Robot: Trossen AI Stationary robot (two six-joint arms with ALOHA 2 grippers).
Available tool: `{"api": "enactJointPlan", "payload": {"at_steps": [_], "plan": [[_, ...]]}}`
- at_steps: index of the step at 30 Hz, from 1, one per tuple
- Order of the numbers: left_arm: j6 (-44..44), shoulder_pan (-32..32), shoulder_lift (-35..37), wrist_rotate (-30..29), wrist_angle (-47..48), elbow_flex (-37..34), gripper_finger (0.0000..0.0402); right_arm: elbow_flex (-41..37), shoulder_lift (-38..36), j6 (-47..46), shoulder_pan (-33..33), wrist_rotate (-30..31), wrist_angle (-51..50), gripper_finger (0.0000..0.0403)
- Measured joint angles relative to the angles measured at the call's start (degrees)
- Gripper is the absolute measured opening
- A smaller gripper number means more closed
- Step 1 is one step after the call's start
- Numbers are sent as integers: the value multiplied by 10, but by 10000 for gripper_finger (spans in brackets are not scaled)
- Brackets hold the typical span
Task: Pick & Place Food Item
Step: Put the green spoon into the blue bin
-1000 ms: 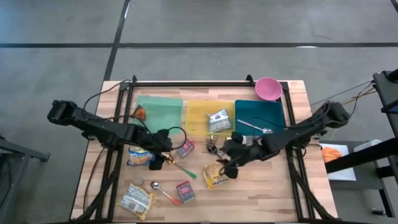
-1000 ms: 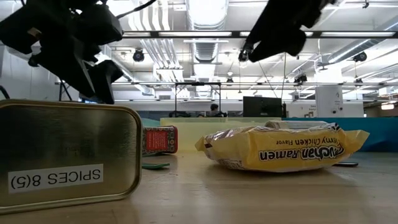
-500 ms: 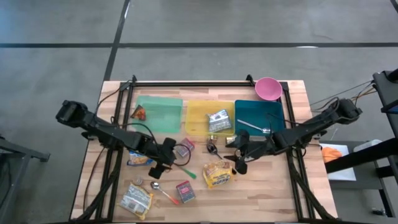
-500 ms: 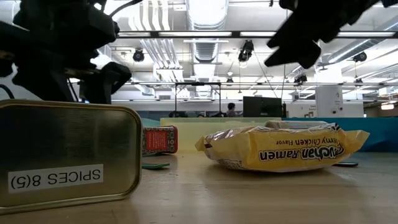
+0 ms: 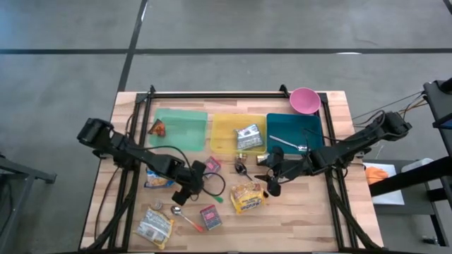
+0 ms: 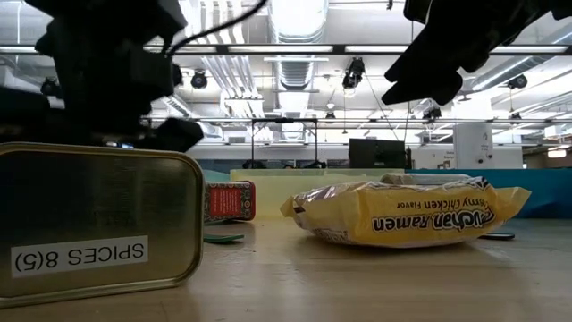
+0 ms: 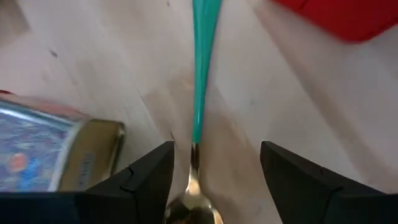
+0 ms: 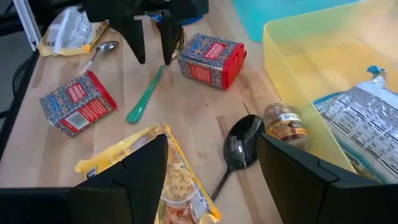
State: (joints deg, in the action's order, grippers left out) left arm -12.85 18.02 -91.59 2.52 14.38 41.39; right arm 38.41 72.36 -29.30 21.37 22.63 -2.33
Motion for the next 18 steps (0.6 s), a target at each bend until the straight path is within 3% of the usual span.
{"api": "enactJointPlan", "payload": {"at_steps": [11, 18], "plan": [[-9, -5, -30, -3, -9, 12, 232, -1, 0, 0, 0, -1, 0, 242], [-8, -4, -33, 9, -11, 11, 130, -1, 0, 0, 0, -1, 0, 242]]}}
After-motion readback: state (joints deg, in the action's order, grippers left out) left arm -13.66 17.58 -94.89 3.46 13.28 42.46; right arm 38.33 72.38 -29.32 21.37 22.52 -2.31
